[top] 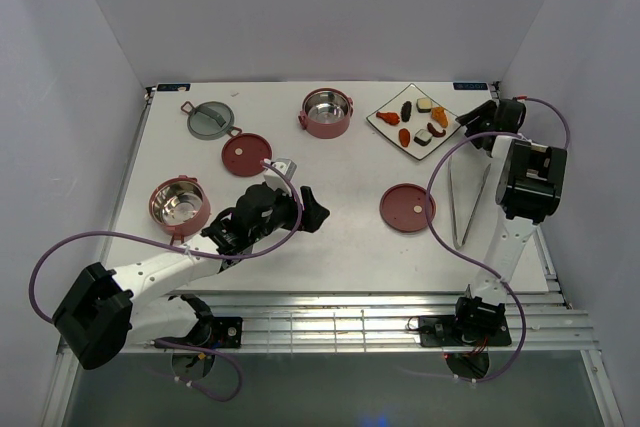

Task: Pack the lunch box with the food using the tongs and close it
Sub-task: Adjust the plate at the center of the board.

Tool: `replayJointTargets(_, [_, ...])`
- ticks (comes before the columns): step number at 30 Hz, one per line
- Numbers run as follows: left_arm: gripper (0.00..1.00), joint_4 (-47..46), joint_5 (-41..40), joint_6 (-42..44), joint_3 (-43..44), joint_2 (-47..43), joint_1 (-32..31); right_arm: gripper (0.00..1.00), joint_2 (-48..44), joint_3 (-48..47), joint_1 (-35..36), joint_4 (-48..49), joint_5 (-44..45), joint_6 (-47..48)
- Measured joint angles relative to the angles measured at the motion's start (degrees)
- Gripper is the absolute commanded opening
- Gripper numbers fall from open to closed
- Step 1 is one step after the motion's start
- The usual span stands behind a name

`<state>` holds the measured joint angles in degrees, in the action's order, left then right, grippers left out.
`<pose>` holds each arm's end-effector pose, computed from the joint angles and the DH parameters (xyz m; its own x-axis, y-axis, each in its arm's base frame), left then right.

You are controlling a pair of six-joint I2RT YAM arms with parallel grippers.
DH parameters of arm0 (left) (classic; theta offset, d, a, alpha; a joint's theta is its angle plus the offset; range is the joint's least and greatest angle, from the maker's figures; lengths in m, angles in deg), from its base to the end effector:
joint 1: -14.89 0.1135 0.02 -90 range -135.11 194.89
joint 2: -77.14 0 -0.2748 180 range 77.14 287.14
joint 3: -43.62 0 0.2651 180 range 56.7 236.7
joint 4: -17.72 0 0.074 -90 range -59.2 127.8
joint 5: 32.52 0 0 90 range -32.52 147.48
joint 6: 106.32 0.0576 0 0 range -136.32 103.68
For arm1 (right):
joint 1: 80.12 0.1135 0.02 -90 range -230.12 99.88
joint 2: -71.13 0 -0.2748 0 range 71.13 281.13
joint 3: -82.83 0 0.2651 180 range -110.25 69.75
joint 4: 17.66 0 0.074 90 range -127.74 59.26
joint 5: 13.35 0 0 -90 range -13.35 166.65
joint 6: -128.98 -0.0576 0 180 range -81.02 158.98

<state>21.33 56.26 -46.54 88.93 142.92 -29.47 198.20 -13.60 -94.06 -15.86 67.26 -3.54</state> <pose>0.1980 -0.1919 0.2177 -0.5969 -0.1201 -0.7933 0.4452 0.7730 -0.4520 0.5150 -0.1182 0.1345 -0.2782 0.7561 -0.5924 0.3893 0.6526 0.6500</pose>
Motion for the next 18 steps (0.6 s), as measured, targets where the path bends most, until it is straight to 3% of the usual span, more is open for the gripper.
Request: replayJointTargets(18, [0.92, 0.0, -1.2, 0.2, 0.0, 0.4, 0.0, 0.33, 6.7, -5.5, 0.0, 4.3, -2.8, -4.2])
